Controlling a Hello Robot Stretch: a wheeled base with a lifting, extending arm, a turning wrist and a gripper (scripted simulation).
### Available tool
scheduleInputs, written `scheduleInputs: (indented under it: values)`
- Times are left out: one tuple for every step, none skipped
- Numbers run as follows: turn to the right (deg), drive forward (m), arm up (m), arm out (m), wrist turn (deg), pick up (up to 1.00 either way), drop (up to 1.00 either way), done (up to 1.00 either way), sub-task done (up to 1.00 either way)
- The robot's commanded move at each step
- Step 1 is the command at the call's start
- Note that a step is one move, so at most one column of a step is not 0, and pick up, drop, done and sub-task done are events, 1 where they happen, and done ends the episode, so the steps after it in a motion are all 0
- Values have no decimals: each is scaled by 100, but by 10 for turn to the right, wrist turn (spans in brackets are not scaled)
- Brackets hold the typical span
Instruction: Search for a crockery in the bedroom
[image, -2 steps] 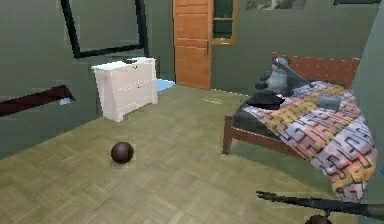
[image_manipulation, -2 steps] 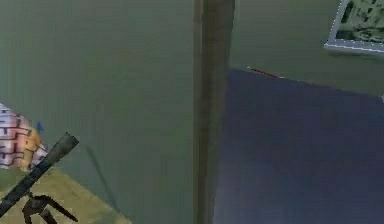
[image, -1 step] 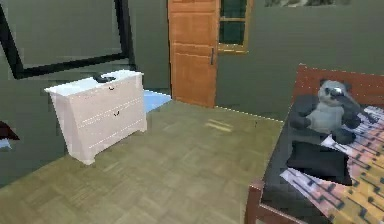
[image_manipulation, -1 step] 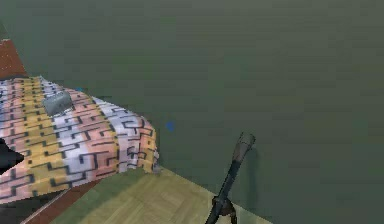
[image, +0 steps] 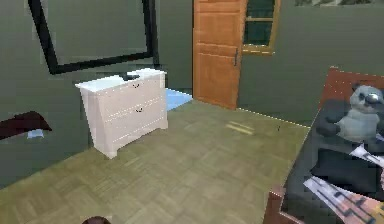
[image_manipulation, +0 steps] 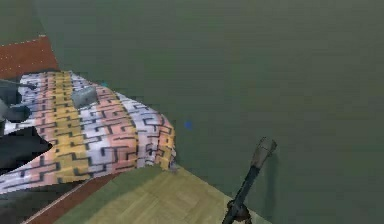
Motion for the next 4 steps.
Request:
scheduleInputs:
  values:
    - [0,85,0,0,0,0,0,0,0]
    - [90,0,0,0,0,0,0,0,0]
    - [0,100,0,0,0,0,0,0,0]
    - [30,0,0,0,0,0,0,0,0]
